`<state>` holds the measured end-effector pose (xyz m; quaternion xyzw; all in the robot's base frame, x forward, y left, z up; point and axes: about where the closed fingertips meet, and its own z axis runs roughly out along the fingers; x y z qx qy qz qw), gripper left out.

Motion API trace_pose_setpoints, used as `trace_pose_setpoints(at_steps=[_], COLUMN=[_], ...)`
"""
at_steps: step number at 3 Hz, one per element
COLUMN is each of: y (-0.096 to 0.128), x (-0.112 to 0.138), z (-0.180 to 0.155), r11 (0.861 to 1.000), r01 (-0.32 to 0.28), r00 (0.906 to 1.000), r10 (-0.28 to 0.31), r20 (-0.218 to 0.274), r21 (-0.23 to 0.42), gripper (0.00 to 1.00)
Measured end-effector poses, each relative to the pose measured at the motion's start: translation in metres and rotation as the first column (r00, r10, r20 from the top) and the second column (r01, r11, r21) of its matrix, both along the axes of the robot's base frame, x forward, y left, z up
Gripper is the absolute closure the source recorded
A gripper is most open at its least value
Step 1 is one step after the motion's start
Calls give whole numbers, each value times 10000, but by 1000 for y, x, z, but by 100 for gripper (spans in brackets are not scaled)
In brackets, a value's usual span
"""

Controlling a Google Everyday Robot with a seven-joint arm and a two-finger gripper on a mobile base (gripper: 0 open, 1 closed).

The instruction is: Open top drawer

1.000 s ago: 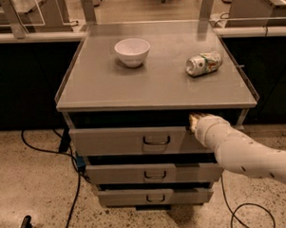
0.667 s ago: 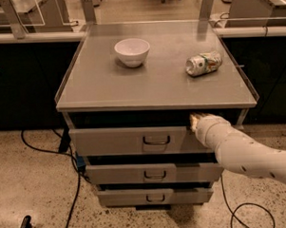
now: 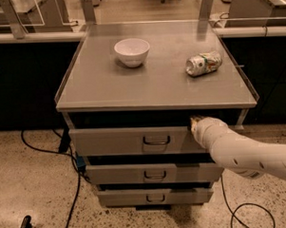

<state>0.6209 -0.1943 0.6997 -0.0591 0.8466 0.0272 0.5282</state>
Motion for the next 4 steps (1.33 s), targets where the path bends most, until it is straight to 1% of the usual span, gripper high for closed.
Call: trace_pose_setpoints(at_steps=[1,2,3,4], y=[3,13,13,14], x=[5,-5,-6,-9], z=[0,-11,-8,-10], r11=[9980,9922,9916,9909], r01=[-185,-748,-788,-863], r00=[9974,9833,9817,9775], r10=[142,567,594,641], r20=[-711,-1728,-1808,-2011], r21=[-612,-1000,-1023,-1037], gripper=[100,100,100,100])
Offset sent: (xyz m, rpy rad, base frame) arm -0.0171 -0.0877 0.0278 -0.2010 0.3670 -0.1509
